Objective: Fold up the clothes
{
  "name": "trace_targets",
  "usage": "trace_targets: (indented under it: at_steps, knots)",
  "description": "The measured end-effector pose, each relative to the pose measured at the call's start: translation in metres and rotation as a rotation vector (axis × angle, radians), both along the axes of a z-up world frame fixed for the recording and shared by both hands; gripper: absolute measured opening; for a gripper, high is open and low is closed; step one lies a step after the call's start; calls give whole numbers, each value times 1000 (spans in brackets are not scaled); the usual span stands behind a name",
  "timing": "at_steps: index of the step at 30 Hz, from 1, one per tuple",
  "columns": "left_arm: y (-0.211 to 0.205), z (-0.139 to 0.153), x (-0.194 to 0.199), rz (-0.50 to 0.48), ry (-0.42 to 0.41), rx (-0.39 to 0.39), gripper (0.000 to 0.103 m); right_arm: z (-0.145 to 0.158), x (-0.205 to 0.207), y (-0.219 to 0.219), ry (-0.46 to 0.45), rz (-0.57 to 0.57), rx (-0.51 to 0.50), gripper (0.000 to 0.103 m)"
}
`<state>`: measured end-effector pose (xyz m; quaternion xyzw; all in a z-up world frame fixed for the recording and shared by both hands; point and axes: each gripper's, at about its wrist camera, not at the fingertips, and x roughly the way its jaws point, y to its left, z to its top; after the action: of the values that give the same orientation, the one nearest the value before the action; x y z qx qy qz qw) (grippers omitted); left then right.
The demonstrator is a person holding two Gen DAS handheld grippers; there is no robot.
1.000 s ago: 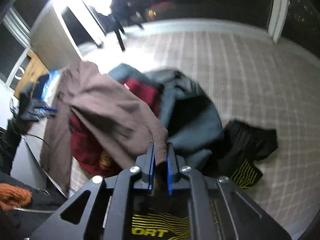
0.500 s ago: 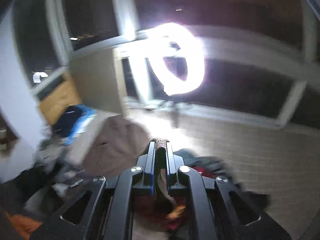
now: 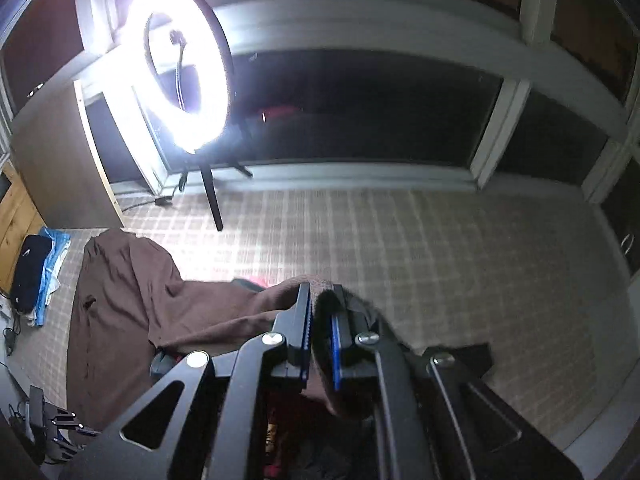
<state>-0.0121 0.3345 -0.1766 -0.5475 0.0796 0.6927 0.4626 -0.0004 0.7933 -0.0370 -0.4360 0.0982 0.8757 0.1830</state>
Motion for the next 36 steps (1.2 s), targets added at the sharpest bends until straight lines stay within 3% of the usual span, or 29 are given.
trace_targets:
  at_steps: [5, 8, 11, 14, 16, 20, 22, 25, 26, 27, 29, 32, 36]
  knots:
    - [-39, 18, 2, 81, 44, 10, 27, 27, 8, -53, 70, 102, -37, 8]
    - [-71, 26, 9, 143, 61, 34, 28, 51, 8, -134, 92, 285, -16, 8]
    - [-100, 31, 17, 202, 73, 57, 29, 37, 13, -234, 39, 499, -12, 8]
    - [-115, 26, 31, 223, 65, 72, 29, -11, 25, -321, -64, 676, -53, 8]
    - [-121, 21, 42, 223, 60, 79, 29, -65, 39, -374, -179, 776, -80, 8]
    - [-122, 10, 60, 214, 36, 97, 29, -173, 59, -436, -412, 869, -126, 11]
    - [-118, 2, 65, 209, 12, 100, 29, -196, 64, -443, -489, 850, -143, 14]
    - [-110, -8, 72, 206, -8, 96, 29, -178, 65, -418, -459, 808, -229, 20]
    - [-106, -11, 75, 204, -21, 105, 29, -163, 62, -402, -432, 788, -250, 26]
    - [-102, -13, 78, 201, -27, 109, 29, -150, 55, -384, -403, 757, -255, 40]
    - [-88, -16, 85, 175, -20, 103, 29, -124, 40, -347, -343, 688, -257, 52]
    - [-66, -19, 93, 149, -24, 107, 33, -106, 6, -295, -285, 600, -270, 52]
    - [-35, -28, 92, 147, -40, 84, 34, -133, -56, -245, -275, 492, -325, 52]
